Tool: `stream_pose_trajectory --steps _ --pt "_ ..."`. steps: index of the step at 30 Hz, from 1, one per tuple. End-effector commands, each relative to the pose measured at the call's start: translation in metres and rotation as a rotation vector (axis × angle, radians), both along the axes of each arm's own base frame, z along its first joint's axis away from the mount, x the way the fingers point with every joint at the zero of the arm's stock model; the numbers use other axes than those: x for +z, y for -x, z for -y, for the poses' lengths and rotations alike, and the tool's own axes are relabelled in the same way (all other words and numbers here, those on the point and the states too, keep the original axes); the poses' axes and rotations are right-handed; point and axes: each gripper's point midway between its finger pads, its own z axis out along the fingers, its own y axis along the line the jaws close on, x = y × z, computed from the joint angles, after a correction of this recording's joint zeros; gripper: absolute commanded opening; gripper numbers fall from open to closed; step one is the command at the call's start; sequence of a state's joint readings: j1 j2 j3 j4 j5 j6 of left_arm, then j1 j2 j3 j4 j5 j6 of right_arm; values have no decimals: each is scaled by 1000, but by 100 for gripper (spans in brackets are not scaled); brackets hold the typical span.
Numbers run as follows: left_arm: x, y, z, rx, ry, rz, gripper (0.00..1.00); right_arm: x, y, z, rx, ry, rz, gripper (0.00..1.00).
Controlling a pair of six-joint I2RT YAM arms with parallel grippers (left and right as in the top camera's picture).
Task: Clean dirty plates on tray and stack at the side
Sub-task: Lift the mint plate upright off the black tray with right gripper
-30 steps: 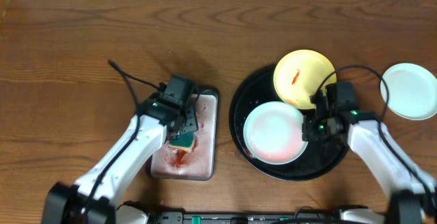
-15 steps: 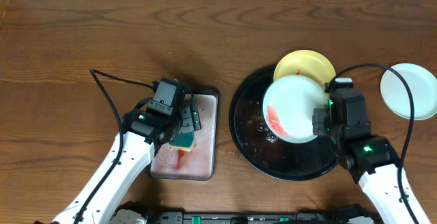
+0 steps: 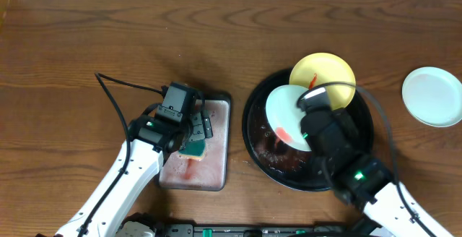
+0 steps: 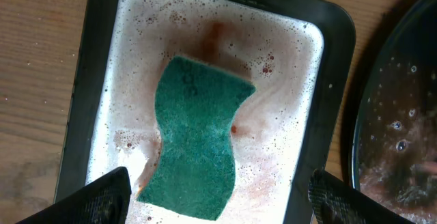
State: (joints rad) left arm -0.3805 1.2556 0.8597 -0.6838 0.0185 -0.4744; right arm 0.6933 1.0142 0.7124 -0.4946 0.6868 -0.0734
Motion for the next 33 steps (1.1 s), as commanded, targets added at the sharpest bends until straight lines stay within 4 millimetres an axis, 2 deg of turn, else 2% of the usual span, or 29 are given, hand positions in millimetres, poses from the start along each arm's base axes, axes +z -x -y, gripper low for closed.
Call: stream_pose_trajectory --steps 1,4,10,18,33 --pt "6 -4 0 10 4 13 84 37 7 12 -63 244 155 1" --pt "6 -4 0 10 4 13 84 52 13 8 -61 343 217 1" --pt "6 -4 0 10 4 13 84 62 23 -8 -9 397 263 1" --pt "6 -4 0 10 4 13 84 63 32 -27 55 393 286 1" --pt "6 -4 0 10 4 13 84 67 32 -32 56 359 305 1"
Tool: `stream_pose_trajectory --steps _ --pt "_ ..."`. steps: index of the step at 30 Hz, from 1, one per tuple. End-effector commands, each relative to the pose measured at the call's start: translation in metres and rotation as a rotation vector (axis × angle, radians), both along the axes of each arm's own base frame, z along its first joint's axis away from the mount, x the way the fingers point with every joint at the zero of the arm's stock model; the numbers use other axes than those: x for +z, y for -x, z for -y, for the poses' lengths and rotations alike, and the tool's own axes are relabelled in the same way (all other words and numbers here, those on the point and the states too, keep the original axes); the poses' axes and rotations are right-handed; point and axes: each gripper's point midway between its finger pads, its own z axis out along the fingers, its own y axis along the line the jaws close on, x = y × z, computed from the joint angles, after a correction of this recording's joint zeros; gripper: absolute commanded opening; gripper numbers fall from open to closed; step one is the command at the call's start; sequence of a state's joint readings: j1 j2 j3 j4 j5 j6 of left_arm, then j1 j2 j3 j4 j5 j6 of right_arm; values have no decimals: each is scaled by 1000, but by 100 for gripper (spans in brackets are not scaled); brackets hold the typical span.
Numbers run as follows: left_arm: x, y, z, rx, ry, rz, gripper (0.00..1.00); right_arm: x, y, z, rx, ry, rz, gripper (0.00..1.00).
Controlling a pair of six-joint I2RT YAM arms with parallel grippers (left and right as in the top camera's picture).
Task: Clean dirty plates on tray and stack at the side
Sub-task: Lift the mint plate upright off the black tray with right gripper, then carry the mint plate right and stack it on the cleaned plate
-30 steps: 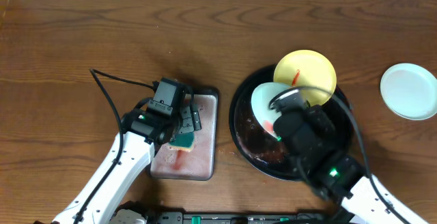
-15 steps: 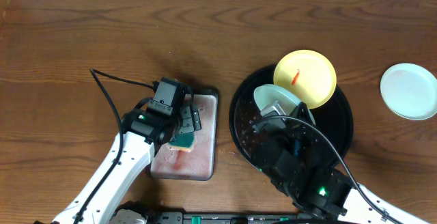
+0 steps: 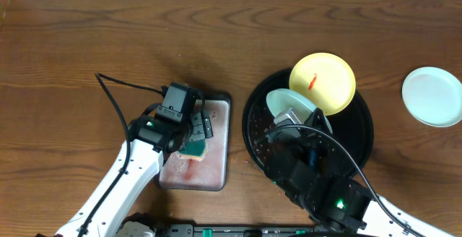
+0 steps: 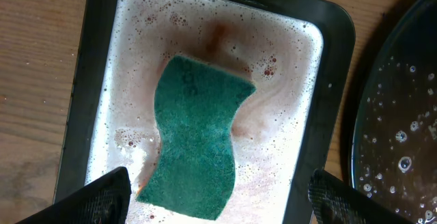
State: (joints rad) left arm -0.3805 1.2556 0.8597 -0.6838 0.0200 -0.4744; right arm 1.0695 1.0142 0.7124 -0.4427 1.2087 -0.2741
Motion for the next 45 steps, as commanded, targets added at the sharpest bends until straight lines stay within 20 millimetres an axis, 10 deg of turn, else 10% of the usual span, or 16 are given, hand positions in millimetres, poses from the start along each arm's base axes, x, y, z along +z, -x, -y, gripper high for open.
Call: stream_pose_trajectory --steps 1,45 --pt "6 -4 -1 11 2 13 84 10 1 0 -15 -18 38 1" --pt "6 -4 -1 11 2 13 84 11 -7 -4 4 -55 27 1"
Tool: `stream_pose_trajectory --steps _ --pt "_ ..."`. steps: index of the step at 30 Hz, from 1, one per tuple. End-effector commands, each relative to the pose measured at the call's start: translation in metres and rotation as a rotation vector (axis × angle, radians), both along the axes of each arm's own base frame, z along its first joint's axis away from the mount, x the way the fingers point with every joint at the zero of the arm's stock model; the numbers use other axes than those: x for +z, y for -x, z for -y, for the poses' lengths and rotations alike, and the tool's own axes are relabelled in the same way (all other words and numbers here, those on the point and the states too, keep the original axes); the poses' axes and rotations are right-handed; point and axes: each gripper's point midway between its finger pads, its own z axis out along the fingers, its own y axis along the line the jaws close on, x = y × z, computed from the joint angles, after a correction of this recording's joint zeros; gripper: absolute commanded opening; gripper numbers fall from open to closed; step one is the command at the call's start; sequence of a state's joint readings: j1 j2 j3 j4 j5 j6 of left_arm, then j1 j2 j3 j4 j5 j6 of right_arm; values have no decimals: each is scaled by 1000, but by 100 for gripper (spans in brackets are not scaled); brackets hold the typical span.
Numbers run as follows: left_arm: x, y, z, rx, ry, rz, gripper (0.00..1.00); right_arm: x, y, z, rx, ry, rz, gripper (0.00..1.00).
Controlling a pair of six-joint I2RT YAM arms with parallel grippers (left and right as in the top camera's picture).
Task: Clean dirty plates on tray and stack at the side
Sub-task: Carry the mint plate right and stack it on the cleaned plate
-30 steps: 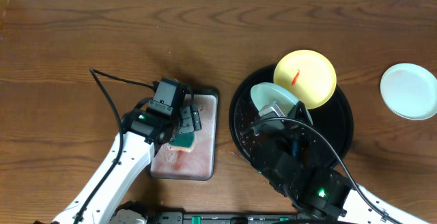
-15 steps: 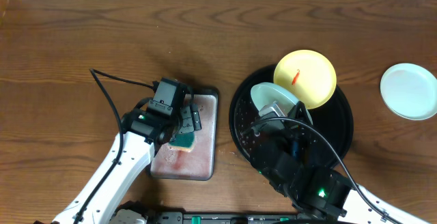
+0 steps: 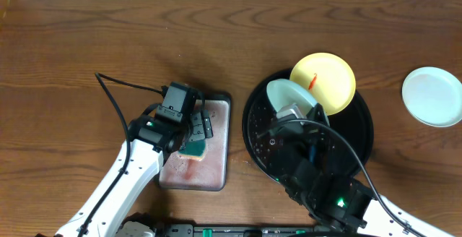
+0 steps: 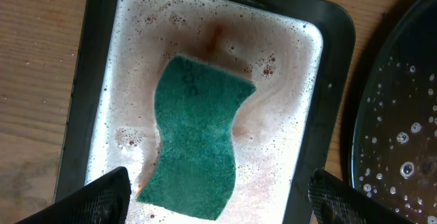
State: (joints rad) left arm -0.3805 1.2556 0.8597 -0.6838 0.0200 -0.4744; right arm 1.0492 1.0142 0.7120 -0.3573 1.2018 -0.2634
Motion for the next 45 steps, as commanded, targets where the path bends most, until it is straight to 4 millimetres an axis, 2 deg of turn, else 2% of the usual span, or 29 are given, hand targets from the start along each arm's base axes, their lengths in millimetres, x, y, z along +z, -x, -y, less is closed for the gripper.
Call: stream_pose_trajectory --steps 1,3,5,7,9,11,38,41,45 --pt "6 -4 -1 11 2 13 84 8 -2 5 -25 15 19 1" --pt "6 -4 -1 11 2 13 84 7 -3 1 -15 -44 22 1" --pt "6 -4 -1 11 2 13 84 8 -2 5 -21 44 15 1" --pt "6 -4 -1 11 2 13 84 14 -4 13 -81 46 52 1" --pt "6 -4 -1 11 2 13 84 11 -5 7 -49 54 34 1" --pt "6 -4 -1 11 2 13 84 12 -5 12 -73 109 35 1" --pt "6 -4 -1 11 2 13 84 8 -4 13 -77 129 25 1" --pt "6 -4 -1 11 2 13 84 4 -5 6 -39 108 3 1" --pt "6 -4 -1 11 2 13 84 0 -7 2 -38 -14 12 1"
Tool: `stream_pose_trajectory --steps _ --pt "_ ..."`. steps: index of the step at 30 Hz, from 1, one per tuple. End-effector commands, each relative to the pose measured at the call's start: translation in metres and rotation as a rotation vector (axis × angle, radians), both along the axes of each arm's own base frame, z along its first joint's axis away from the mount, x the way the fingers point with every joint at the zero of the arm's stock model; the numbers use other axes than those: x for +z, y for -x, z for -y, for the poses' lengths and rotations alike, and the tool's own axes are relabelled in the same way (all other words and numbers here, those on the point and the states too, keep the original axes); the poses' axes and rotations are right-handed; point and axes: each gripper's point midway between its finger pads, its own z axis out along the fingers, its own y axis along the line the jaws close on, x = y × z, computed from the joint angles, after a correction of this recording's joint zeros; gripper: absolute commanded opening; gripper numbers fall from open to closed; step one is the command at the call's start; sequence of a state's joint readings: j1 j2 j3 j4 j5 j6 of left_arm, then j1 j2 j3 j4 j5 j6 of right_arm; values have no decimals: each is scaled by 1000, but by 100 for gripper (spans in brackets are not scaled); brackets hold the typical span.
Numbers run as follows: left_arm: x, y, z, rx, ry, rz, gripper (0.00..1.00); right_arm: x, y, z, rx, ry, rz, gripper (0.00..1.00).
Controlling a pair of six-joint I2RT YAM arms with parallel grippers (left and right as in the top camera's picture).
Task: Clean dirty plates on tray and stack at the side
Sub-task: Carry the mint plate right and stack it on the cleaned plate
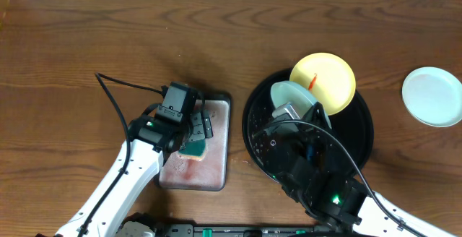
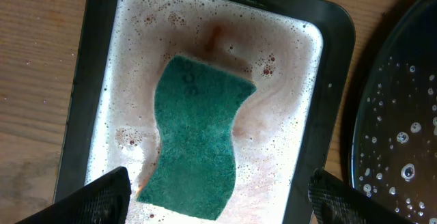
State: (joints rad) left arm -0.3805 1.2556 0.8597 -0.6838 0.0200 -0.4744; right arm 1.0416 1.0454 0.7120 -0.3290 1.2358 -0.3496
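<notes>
A pale plate (image 1: 294,95) sits tilted at the back left of the round black tray (image 1: 361,132). My right gripper (image 1: 284,113) is at the plate's near edge and looks shut on it; the fingers themselves are hidden. A yellow plate (image 1: 325,78) with a red smear leans on the tray's far rim. Above the green sponge (image 2: 198,138), my left gripper (image 2: 222,203) hangs open and holds nothing. The sponge lies in pinkish suds in the rectangular wash tray (image 2: 334,115).
A clean white plate (image 1: 432,96) lies alone at the table's right side. The black tray's wet, beaded floor (image 2: 399,135) shows at the right of the left wrist view. The left arm's cable (image 1: 119,85) runs across the wood on the left.
The right arm has edged slightly to the left and the pale plate sits a touch further back. The left gripper and sponge are unchanged.
At first the right gripper held a white plate with a red smear over the middle of the black tray. Then the plate was low at the tray's back left, no smear showing, and it has stayed there. The left gripper stayed open above the sponge.
</notes>
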Motion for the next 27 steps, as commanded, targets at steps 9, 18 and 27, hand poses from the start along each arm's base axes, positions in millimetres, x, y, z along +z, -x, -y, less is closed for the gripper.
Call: stream_pose_trajectory --steps 9,18,27 --pt "6 -4 -1 11 2 13 84 -28 -30 20 -121 -620 -54 1" --pt "6 -4 -1 11 2 13 84 -63 -59 103 -268 -1145 -261 1" --pt "6 -4 -1 11 2 13 84 -90 -37 275 -743 -1506 4 1"
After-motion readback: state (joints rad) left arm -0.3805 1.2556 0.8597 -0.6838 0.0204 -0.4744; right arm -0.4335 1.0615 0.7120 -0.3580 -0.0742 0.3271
